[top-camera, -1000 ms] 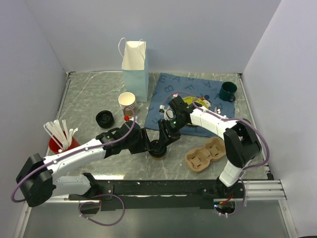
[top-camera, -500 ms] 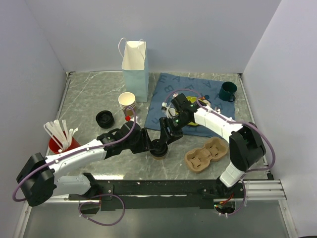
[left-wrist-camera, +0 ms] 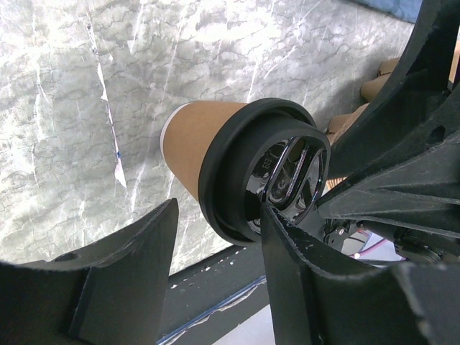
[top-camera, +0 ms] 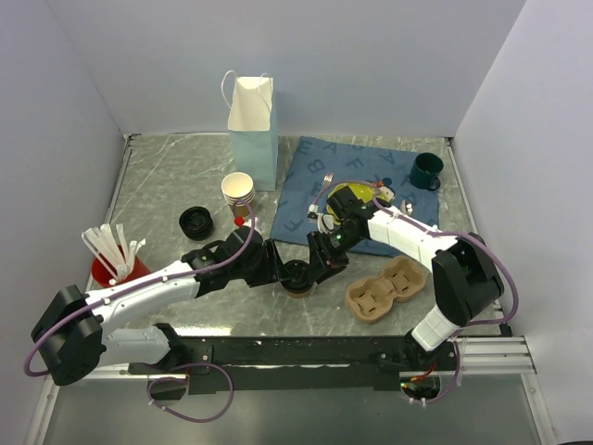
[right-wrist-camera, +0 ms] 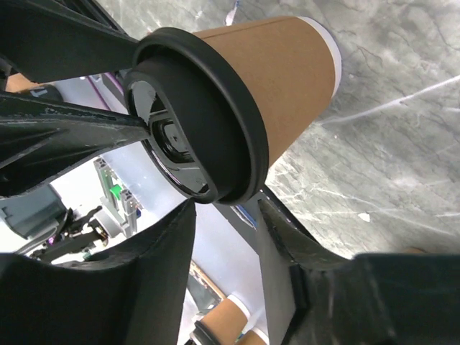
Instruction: Pack the takeout coffee
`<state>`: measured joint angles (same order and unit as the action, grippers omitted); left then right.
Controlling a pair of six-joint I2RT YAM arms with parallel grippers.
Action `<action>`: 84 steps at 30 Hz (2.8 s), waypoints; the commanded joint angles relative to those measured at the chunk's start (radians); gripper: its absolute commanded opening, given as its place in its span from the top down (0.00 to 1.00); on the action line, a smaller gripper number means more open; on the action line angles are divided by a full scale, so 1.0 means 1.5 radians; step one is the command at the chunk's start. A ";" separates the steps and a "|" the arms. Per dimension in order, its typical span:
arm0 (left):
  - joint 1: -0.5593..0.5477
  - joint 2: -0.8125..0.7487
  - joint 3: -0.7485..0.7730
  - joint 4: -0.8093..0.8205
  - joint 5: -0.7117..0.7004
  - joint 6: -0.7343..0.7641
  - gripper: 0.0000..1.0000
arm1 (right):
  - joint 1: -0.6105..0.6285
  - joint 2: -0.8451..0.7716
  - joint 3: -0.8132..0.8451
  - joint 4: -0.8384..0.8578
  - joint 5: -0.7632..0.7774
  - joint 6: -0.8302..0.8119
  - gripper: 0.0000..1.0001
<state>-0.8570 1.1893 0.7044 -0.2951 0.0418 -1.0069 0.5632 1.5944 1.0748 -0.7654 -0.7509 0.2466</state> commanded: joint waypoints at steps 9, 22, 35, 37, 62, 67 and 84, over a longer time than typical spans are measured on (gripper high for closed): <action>0.001 0.013 -0.030 -0.040 -0.020 0.008 0.45 | -0.011 -0.020 -0.052 0.036 0.037 0.003 0.65; 0.001 0.027 -0.055 -0.026 -0.016 -0.009 0.46 | -0.018 0.001 -0.118 0.084 0.082 0.003 0.66; 0.001 0.032 -0.016 -0.048 -0.021 -0.004 0.46 | -0.039 -0.034 -0.049 0.026 0.078 -0.003 0.56; 0.001 0.033 0.012 -0.061 -0.026 0.006 0.45 | -0.042 -0.053 -0.025 0.011 0.077 0.002 0.53; 0.001 0.081 0.036 -0.056 -0.026 0.017 0.45 | -0.068 -0.056 -0.066 0.088 0.048 0.079 0.66; 0.001 0.081 0.027 -0.052 -0.024 0.013 0.45 | -0.065 -0.025 -0.083 0.126 0.008 0.093 0.67; 0.004 0.053 0.289 -0.191 -0.083 0.062 0.12 | -0.035 -0.143 0.046 -0.068 0.265 0.051 0.53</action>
<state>-0.8539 1.3041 1.0061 -0.5148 -0.0025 -0.9581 0.4690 1.4853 1.0569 -0.8112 -0.4774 0.3355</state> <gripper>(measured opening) 0.813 0.441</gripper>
